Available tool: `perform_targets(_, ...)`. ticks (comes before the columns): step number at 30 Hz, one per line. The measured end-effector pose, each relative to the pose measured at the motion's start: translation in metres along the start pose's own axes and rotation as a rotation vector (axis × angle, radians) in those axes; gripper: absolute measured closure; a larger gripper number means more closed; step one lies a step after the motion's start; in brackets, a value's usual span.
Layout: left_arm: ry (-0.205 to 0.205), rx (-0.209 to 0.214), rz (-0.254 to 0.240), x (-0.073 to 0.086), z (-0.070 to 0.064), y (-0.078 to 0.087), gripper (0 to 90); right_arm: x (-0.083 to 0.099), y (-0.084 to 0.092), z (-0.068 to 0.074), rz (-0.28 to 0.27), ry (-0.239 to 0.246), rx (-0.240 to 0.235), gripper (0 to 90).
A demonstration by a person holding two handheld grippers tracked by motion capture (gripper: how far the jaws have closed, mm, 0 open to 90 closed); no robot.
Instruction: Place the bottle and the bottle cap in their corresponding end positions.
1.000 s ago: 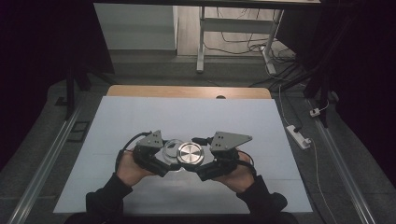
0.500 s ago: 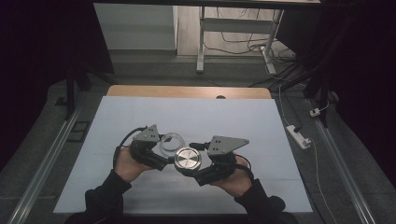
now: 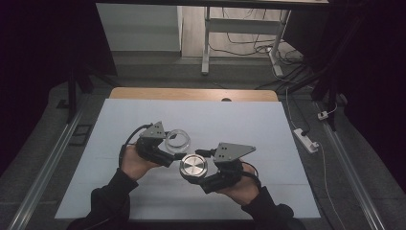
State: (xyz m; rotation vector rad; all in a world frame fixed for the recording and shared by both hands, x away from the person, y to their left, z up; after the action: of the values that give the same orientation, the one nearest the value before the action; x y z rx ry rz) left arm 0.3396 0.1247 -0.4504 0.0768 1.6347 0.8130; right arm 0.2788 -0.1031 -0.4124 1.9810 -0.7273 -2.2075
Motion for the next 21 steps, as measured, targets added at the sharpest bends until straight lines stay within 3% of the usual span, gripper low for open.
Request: perform_targets(21,0.018,-0.024,-0.002,-0.005,0.02,-0.017,15.9,0.028,-0.006,0.001,0.031,-0.01,-0.007,20.0)
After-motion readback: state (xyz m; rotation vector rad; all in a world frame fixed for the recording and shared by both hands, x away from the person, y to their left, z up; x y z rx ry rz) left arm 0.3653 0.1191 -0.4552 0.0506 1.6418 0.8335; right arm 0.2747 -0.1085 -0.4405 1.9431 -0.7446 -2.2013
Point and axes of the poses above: each handheld gripper's, and its own axes: y roughly backward along the jaws, x roughly out of its underside, z roughly to its left, the point moved 2 cm from there along -y, roughly forward along the jaws, and after that the axes turned 2 degrees about -y, right-handed, at the moved point
